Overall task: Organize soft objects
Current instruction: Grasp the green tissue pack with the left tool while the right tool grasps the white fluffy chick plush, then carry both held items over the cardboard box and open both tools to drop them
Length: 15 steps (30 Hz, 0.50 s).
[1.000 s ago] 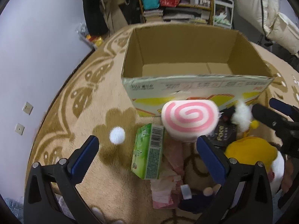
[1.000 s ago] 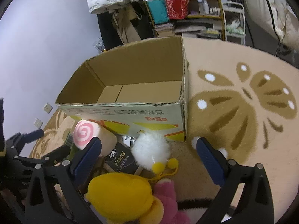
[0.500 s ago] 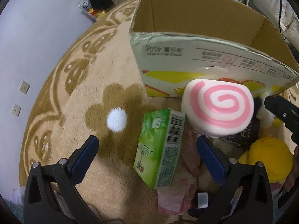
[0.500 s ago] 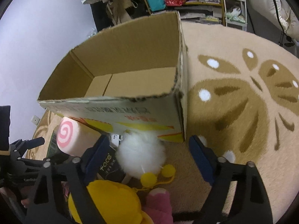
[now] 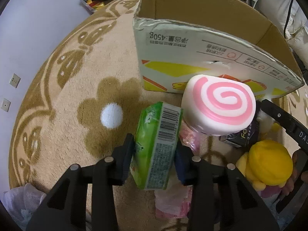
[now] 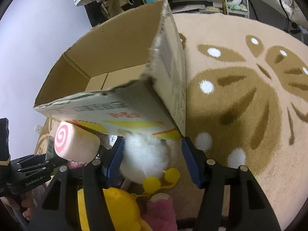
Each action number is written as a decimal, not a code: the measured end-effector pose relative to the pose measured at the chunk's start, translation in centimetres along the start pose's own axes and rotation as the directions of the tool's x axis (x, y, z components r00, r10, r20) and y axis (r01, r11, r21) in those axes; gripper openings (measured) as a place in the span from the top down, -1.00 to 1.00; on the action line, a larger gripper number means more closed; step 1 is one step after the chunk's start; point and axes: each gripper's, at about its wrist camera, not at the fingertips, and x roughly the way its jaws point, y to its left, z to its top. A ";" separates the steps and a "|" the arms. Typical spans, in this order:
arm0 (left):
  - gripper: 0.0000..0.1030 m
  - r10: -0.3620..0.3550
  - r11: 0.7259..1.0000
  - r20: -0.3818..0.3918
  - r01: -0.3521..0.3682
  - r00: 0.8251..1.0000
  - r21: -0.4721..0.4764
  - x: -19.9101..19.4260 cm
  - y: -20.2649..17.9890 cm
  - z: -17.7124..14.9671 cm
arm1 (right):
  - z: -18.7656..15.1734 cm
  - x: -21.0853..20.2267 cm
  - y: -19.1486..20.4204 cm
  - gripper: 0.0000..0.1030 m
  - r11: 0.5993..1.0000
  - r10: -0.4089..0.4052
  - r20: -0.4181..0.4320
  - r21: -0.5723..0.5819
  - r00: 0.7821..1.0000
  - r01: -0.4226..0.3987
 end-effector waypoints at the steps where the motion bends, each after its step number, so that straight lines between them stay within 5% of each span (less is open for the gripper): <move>1: 0.34 -0.002 1.000 0.002 0.002 1.000 0.000 -0.1 0.0 0.0 | -0.1 0.0 0.2 -0.24 1.000 0.003 -0.004 -0.010 1.000 -0.003; 6: 0.35 -0.006 1.000 0.031 0.007 1.000 -0.030 -0.9 0.6 -0.1 | -0.7 1.4 1.3 -0.23 1.000 0.011 -0.059 -0.022 0.998 -0.013; 9: 0.38 -0.003 0.999 0.057 0.005 0.998 -0.036 -1.6 0.7 -0.2 | -0.7 2.2 1.1 0.24 0.999 0.041 -0.083 -0.003 0.996 -0.041; 15: 0.39 -0.001 0.999 0.124 0.007 0.992 -0.042 -3.5 0.9 -0.4 | -1.0 0.2 2.6 0.30 0.997 0.017 0.006 -0.075 1.000 -0.017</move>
